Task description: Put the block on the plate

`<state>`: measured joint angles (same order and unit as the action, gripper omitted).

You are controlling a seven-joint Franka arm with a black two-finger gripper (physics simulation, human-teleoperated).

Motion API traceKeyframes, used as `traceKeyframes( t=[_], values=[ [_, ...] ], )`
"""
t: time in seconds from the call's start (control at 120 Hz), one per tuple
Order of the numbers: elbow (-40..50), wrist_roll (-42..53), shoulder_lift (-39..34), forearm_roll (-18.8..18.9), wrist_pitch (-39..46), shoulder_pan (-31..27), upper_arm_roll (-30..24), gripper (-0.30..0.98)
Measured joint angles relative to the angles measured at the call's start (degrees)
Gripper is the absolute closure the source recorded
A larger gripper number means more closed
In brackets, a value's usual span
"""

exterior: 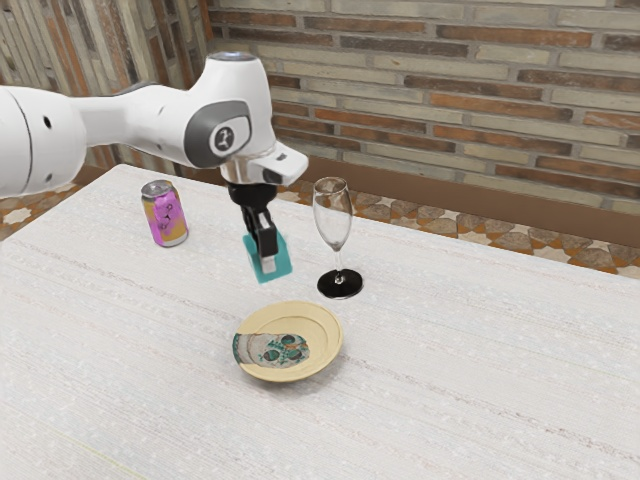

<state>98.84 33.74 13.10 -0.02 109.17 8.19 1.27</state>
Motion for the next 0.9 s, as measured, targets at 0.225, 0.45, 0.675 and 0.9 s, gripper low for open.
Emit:
traceKeyframes(
  t=[0.225, 0.45, 0.675, 0.9],
  values=[
    [3.1, -0.9, 2.8, 0.4, -0.8, -0.1, -0.6, 0.31],
    [2.8, -1.5, 8.0, 0.4, 0.3, -0.1, -0.7, 0.3],
    [2.6, -1.9, 11.3, 0.4, 1.6, -0.1, -1.3, 0.3],
    [2.6, -2.1, 11.8, -0.1, 2.2, -0.1, -1.4, 0.15]
  ],
)
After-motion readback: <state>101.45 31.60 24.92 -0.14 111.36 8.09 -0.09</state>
